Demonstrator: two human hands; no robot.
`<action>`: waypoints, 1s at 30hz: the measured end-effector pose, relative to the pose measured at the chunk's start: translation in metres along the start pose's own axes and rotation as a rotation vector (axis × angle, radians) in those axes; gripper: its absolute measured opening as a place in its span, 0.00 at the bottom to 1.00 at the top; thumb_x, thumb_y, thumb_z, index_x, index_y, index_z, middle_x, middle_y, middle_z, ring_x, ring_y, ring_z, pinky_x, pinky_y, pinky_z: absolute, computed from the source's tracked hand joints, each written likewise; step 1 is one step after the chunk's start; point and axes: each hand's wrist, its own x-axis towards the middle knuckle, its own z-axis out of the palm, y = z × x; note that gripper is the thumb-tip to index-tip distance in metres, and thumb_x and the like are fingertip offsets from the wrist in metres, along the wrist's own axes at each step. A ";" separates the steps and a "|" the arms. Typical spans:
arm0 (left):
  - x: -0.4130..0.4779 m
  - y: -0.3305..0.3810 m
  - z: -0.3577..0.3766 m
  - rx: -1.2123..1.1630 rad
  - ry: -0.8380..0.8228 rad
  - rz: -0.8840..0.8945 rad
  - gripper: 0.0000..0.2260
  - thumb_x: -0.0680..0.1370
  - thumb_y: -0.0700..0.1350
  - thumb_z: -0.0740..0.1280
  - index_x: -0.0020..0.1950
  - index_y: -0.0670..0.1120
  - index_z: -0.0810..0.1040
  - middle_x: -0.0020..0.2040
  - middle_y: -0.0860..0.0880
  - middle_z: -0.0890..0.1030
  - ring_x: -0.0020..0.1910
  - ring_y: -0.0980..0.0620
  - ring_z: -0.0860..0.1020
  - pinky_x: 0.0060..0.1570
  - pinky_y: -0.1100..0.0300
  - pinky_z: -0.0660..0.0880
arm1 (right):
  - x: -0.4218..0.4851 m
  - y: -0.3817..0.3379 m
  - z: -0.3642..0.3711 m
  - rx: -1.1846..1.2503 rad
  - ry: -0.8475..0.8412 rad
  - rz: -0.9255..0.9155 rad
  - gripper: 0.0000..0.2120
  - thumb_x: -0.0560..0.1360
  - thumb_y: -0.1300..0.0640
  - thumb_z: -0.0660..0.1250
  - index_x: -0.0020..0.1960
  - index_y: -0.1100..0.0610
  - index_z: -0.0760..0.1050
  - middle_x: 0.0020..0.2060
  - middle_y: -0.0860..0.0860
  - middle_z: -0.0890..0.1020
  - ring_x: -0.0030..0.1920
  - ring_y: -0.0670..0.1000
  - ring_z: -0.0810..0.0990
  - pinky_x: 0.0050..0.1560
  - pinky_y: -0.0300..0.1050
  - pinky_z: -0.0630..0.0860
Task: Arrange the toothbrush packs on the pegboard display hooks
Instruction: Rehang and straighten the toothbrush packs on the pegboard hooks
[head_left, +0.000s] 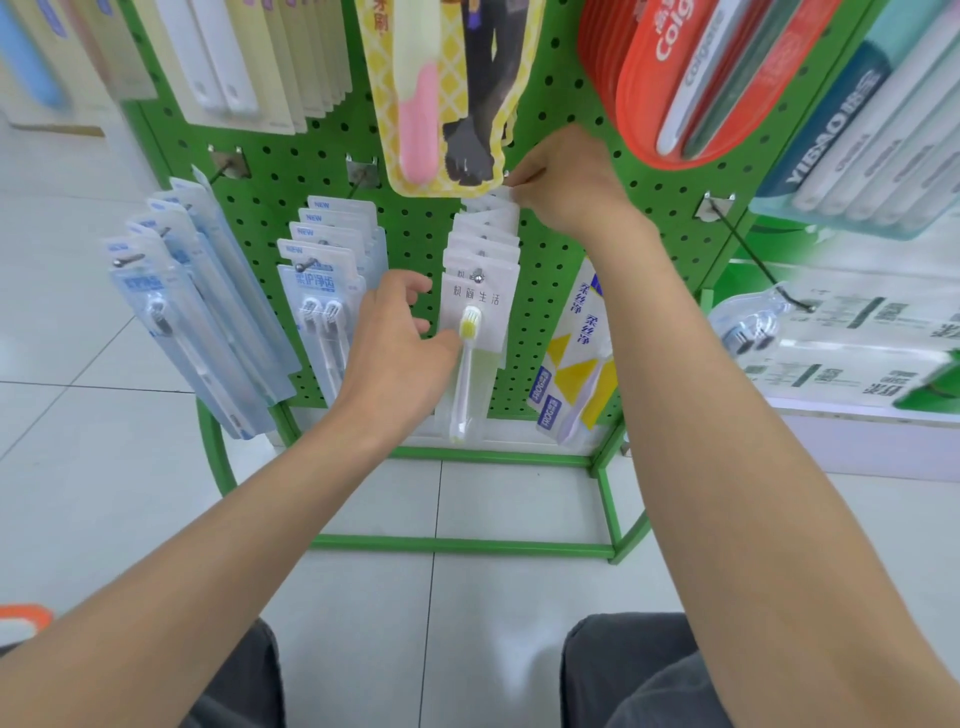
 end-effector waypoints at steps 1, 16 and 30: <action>0.000 0.000 0.000 0.002 0.001 0.004 0.20 0.78 0.38 0.65 0.69 0.48 0.67 0.64 0.51 0.68 0.56 0.55 0.72 0.29 0.73 0.70 | 0.000 0.001 -0.001 0.001 0.010 0.009 0.10 0.77 0.64 0.65 0.54 0.56 0.83 0.43 0.48 0.81 0.37 0.44 0.77 0.39 0.40 0.76; -0.008 -0.008 0.007 0.077 -0.020 0.088 0.25 0.78 0.39 0.65 0.73 0.47 0.62 0.69 0.50 0.67 0.56 0.52 0.75 0.38 0.67 0.69 | -0.041 0.000 -0.007 -0.082 0.125 0.093 0.13 0.73 0.63 0.61 0.51 0.62 0.82 0.50 0.56 0.84 0.50 0.56 0.83 0.47 0.48 0.81; -0.043 0.007 0.010 0.055 -0.057 0.078 0.17 0.78 0.39 0.64 0.66 0.47 0.68 0.60 0.48 0.71 0.54 0.50 0.74 0.54 0.55 0.74 | -0.132 0.010 -0.018 0.401 0.313 0.080 0.09 0.73 0.63 0.67 0.49 0.55 0.84 0.35 0.42 0.81 0.35 0.36 0.77 0.41 0.31 0.74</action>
